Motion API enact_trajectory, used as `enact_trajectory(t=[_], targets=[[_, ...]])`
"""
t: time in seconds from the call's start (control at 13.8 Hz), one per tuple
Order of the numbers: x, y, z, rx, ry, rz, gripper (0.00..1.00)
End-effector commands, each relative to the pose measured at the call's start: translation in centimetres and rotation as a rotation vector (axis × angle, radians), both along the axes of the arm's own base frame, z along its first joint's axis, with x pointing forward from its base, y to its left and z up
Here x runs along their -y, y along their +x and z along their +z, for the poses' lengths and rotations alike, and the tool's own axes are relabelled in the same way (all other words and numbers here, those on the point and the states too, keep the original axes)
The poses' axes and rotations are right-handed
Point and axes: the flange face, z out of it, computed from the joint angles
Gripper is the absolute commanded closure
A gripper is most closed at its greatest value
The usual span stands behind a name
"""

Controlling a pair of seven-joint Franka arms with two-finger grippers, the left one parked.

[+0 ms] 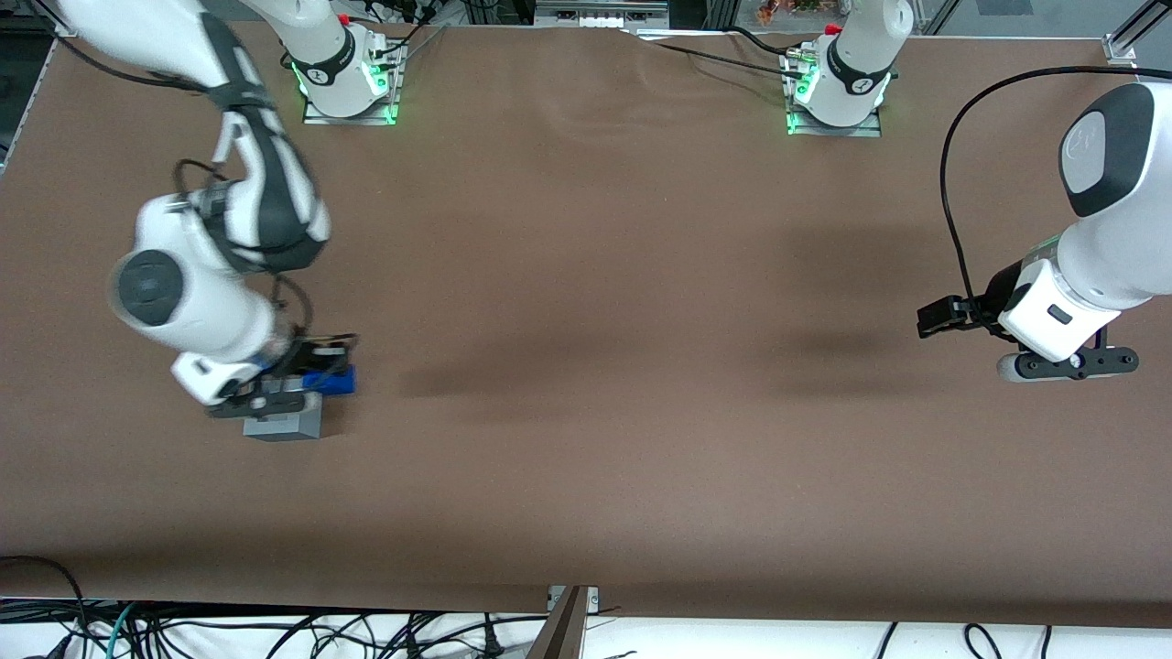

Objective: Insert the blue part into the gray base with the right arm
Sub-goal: 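Lift the blue block and carry it over the gray base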

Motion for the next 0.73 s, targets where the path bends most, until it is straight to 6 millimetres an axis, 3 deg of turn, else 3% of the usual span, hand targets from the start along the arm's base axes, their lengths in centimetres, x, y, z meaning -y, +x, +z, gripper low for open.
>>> enact_trajectory(t=[0.0, 0.15, 0.65], targets=[[5.6, 1.3, 1.2, -0.008, 0.033, 0.013, 0.54], [8.4, 1.5, 0.1, -0.019, 0.034, 0.001, 0.54], [8.7, 1.9, -3.5, -0.007, 0.020, -0.004, 0.54]])
